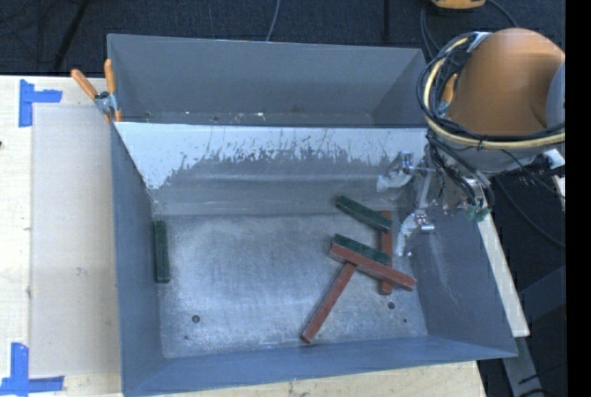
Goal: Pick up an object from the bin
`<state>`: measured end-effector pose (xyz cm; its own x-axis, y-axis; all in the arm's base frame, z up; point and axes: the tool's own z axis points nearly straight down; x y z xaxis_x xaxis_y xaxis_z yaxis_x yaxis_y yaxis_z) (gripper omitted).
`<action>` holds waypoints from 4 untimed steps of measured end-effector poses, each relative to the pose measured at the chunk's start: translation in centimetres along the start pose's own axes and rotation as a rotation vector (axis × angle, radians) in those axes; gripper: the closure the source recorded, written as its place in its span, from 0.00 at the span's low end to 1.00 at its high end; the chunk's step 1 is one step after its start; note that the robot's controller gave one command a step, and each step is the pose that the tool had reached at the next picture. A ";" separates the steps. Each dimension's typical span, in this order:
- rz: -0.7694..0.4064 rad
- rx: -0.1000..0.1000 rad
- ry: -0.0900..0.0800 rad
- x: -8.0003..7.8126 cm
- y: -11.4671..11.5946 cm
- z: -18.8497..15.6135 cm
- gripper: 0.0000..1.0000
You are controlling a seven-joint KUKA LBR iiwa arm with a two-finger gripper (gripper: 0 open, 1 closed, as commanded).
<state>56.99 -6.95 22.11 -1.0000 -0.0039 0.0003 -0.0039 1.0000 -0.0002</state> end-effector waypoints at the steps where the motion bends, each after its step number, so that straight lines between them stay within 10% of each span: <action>1: 0.000 0.000 0.000 0.0 0.0 0.0 0.00; 3: -0.027 -0.001 0.003 3.4 2.0 7.0 0.00; 4: 0.081 0.000 -0.021 2.1 2.9 13.4 1.00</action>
Offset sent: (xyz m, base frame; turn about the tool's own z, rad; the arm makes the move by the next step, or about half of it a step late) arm -0.0319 0.0260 -0.1013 -0.1665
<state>54.92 -4.06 8.69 -0.9968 0.0766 -0.0204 0.0766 0.9971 0.0010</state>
